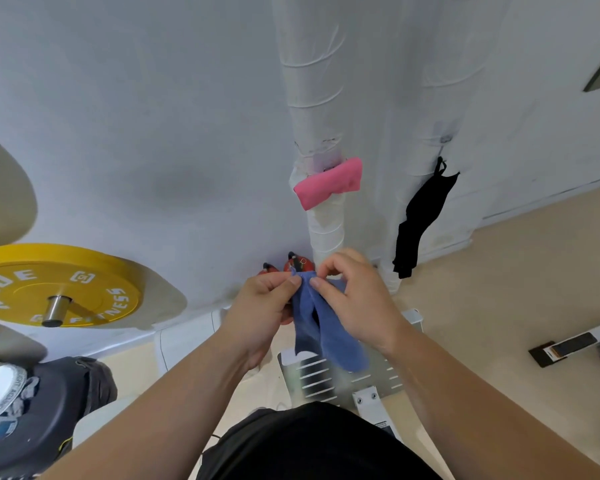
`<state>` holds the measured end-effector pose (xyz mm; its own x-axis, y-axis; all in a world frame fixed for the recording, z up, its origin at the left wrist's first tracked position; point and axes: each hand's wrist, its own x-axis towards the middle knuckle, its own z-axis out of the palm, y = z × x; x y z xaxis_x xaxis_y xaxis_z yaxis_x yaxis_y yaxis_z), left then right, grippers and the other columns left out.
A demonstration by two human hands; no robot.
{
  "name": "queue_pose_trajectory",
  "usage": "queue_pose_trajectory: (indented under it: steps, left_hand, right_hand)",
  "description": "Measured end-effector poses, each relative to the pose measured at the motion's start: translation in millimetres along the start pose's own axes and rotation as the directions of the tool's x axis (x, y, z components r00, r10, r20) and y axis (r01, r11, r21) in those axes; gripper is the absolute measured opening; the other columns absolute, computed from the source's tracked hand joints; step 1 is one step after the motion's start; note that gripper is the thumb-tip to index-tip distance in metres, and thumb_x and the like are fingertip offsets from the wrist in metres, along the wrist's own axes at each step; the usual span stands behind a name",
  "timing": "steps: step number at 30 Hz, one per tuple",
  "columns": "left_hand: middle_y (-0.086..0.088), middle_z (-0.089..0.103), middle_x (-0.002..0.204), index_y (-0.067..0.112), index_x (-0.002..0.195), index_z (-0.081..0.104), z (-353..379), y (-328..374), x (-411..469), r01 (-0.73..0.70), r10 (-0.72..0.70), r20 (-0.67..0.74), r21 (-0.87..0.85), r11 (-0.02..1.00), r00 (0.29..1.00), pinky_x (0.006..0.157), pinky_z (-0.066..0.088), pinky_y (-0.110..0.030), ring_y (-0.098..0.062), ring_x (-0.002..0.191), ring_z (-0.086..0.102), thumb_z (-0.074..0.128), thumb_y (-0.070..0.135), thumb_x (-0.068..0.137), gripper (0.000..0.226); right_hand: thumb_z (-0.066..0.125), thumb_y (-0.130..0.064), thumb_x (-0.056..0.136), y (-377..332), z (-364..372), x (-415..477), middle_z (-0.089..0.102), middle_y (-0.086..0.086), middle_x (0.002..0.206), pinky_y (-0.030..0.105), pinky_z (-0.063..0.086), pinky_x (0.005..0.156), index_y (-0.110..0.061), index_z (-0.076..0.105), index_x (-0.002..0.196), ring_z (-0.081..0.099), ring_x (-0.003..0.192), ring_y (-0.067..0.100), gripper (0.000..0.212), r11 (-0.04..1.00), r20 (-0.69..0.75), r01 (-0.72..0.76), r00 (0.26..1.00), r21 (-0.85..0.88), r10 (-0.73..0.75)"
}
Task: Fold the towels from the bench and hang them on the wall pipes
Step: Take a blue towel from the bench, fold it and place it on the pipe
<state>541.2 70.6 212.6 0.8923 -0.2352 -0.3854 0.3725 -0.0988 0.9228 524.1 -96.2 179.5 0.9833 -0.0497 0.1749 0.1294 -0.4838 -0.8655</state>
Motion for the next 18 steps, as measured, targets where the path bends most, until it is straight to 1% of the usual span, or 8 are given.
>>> queue_pose_trajectory:
  steps: [1, 3, 5, 7, 11, 13, 15, 18]
  left_hand:
    - [-0.027, 0.073, 0.109, 0.001, 0.109, 0.076, -0.6, -0.8, 0.4, -0.001, 0.001, -0.007, 0.001, 1.0, 1.0, 0.103, 0.05, -0.057, -0.043, 0.109, 0.068, 0.048, 0.015, 0.106, 0.031]
    - [-0.031, 0.071, 0.109, 0.001, 0.107, 0.076, -0.8, -1.4, 1.0, -0.015, 0.015, -0.035, 0.007, 1.0, 0.999, 0.103, 0.044, -0.065, -0.043, 0.103, 0.067, 0.049, 0.017, 0.106, 0.031]
    - [-0.034, 0.069, 0.108, 0.004, 0.105, 0.077, -0.5, -1.7, 1.3, -0.028, 0.028, -0.068, 0.003, 1.0, 0.997, 0.101, 0.044, -0.068, -0.038, 0.097, 0.063, 0.049, 0.019, 0.106, 0.031]
    - [-0.034, 0.068, 0.11, 0.008, 0.106, 0.078, 1.6, -1.3, 0.0, -0.042, 0.041, -0.066, -0.002, 0.999, 0.997, 0.098, 0.048, -0.064, -0.034, 0.096, 0.062, 0.049, 0.019, 0.106, 0.031]
    - [-0.035, 0.066, 0.115, 0.003, 0.11, 0.076, 5.3, -2.3, -4.4, -0.066, 0.065, -0.013, -0.042, 0.997, 0.998, 0.099, 0.051, -0.052, -0.028, 0.098, 0.064, 0.049, 0.018, 0.106, 0.03]
    - [-0.033, 0.067, 0.115, 0.003, 0.11, 0.075, 5.0, -3.4, -5.8, -0.068, 0.068, 0.0, -0.069, 0.995, 0.998, 0.098, 0.05, -0.048, -0.027, 0.099, 0.064, 0.048, 0.017, 0.106, 0.031]
    - [-0.032, 0.068, 0.106, 0.001, 0.107, 0.075, 5.0, -4.3, -6.4, -0.077, 0.078, 0.003, -0.077, 0.994, 0.997, 0.091, 0.05, -0.044, -0.028, 0.095, 0.062, 0.05, 0.02, 0.105, 0.03]
    - [-0.04, 0.059, 0.095, -0.001, 0.1, 0.073, 5.6, -4.5, -7.1, -0.136, 0.136, 0.012, -0.014, 0.991, 0.991, 0.08, 0.043, -0.043, -0.027, 0.085, 0.053, 0.062, 0.03, 0.097, 0.033]
  right_hand:
    - [0.066, -0.026, 0.094, 0.2, 1.0, 1.1, 0.054, -0.007, 0.089, 0.02, 0.04, 0.08, -0.027, 0.056, 0.08, 0.053, 0.088, 0.007, 0.017, 0.999, 0.011, 0.038, 0.999, -0.028, -0.037]
    - [0.061, -0.03, 0.094, -0.2, 3.5, 1.7, 0.054, -0.006, 0.087, 0.029, 0.043, 0.08, -0.026, 0.055, 0.08, 0.053, 0.087, 0.013, 0.016, 0.996, 0.006, 0.075, 0.997, -0.05, -0.074]
    - [0.059, -0.031, 0.094, -2.9, 5.7, 1.8, 0.054, -0.005, 0.087, 0.03, 0.044, 0.08, -0.023, 0.056, 0.081, 0.053, 0.088, 0.015, 0.016, 0.994, -0.007, 0.099, 0.995, -0.043, -0.099]
    - [0.06, -0.03, 0.095, -4.9, 8.4, 1.8, 0.054, -0.006, 0.088, 0.027, 0.043, 0.081, -0.022, 0.057, 0.083, 0.053, 0.089, 0.014, 0.015, 0.993, -0.008, 0.117, 0.993, -0.035, -0.117]
    - [0.067, -0.021, 0.094, -6.1, 10.0, 1.3, 0.055, -0.008, 0.087, 0.019, 0.043, 0.078, -0.022, 0.059, 0.083, 0.055, 0.087, 0.011, 0.013, 0.994, -0.045, 0.11, 0.993, 0.006, -0.11]
    - [0.068, -0.018, 0.093, -6.7, 9.3, 0.4, 0.056, -0.008, 0.086, 0.019, 0.044, 0.076, -0.021, 0.059, 0.083, 0.056, 0.085, 0.011, 0.013, 0.995, -0.065, 0.097, 0.993, 0.027, -0.095]
    - [0.069, -0.016, 0.092, -6.9, 8.7, -1.0, 0.057, -0.008, 0.086, 0.019, 0.044, 0.075, -0.021, 0.06, 0.084, 0.056, 0.085, 0.011, 0.013, 0.996, -0.07, 0.085, 0.994, 0.036, -0.083]
    - [0.068, -0.014, 0.091, -8.7, 10.4, -2.6, 0.056, -0.007, 0.088, 0.018, 0.043, 0.073, -0.021, 0.059, 0.086, 0.056, 0.083, 0.011, 0.013, 0.997, -0.062, 0.072, 0.996, 0.035, -0.069]
